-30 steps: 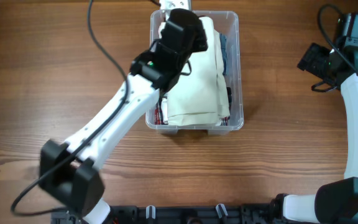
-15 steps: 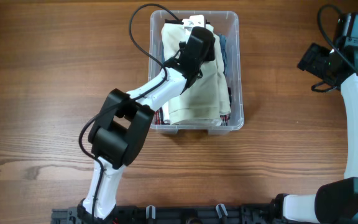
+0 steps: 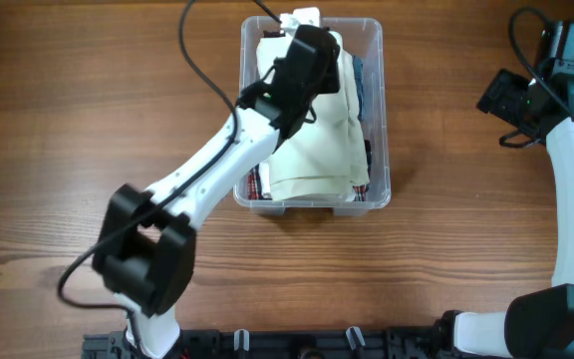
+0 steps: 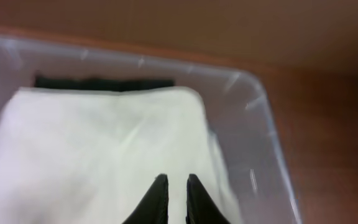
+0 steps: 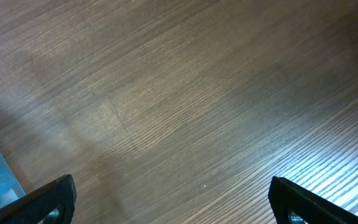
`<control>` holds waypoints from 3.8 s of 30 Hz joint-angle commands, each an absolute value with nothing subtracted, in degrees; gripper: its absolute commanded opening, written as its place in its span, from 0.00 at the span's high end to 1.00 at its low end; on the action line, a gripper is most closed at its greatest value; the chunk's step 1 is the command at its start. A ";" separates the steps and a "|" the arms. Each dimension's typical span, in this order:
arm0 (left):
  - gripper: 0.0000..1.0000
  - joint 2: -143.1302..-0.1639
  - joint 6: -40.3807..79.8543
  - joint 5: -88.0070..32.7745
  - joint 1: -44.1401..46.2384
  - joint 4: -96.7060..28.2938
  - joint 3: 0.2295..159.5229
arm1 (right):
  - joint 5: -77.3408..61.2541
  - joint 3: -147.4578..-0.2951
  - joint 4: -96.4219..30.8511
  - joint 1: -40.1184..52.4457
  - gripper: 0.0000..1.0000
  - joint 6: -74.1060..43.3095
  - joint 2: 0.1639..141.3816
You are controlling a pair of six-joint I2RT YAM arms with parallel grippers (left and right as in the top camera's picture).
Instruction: Pack container
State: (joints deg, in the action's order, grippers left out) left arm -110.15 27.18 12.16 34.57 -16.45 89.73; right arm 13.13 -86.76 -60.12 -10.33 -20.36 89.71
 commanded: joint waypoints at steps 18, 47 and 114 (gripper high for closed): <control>0.64 -94.17 28.73 13.19 36.80 -6.46 75.07 | 13.69 -87.26 -60.01 -10.20 0.00 -21.04 89.62; 0.00 -27.90 25.91 23.03 34.59 -64.97 75.05 | 13.69 -87.26 -60.03 -10.20 0.00 -21.04 89.62; 0.00 -27.90 25.91 23.03 34.59 -74.46 75.05 | -2.74 -20.32 -4.47 7.20 0.00 -9.04 0.25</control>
